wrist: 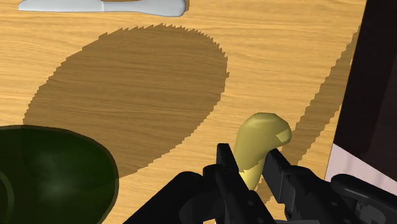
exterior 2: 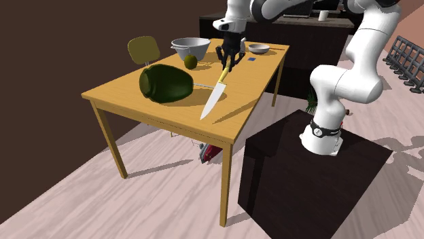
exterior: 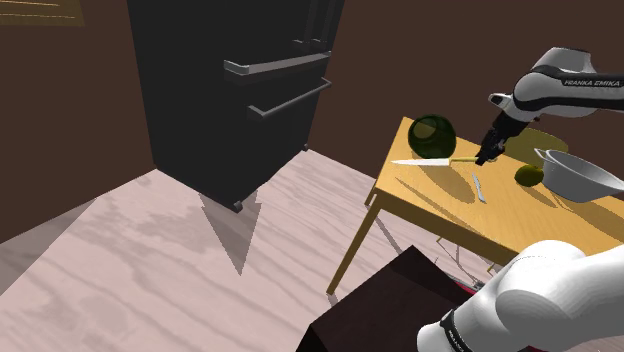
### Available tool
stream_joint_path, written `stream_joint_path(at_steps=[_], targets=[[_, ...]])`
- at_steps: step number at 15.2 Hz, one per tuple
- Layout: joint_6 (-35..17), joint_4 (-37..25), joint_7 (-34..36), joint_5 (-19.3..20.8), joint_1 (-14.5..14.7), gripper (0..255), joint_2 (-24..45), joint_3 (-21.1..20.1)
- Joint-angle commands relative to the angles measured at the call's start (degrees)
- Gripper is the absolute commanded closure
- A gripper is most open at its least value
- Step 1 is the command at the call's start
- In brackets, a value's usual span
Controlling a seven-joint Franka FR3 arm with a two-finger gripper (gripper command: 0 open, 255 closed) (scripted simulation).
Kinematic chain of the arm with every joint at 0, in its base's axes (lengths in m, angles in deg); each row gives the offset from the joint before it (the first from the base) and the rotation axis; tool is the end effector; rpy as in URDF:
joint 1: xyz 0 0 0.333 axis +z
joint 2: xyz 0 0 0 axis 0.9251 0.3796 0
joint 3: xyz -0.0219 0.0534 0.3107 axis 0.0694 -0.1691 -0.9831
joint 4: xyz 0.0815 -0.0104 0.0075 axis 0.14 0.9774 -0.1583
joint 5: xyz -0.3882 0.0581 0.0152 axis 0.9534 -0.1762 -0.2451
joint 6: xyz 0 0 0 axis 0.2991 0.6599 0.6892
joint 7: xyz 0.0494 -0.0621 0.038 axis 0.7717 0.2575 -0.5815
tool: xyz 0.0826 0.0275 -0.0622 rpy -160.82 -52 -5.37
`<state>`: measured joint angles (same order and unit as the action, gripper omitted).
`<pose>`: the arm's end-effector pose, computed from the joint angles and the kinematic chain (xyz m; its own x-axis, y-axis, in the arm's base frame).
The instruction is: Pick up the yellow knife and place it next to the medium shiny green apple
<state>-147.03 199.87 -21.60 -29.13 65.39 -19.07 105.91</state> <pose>0.2579 -0.3817 0.5025 0.8770 0.4804 -0.0095 0.4774 -0.8689 0.1308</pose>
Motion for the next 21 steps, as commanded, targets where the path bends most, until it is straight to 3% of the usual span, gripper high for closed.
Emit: stream_joint_path(at_steps=[1,2,8,14,18,21], targets=[[1.55,-1.31,-0.13,-0.29,0.05,255,-0.2,-0.53],[2.18,-1.85,-0.19,-0.41,0.07,255,-0.28,-0.74],[1.76,-6.5,-9.33,-0.27,-0.06,255,1.93,7.58],[1.04,-13.29,-19.49,-2.69,3.31,255,6.5,19.05],[0.64,-19.07,-27.1,-6.32,9.88,255,10.81,31.06],[1.13,-24.27,-31.76,-8.03,20.37,255,12.31,44.8]])
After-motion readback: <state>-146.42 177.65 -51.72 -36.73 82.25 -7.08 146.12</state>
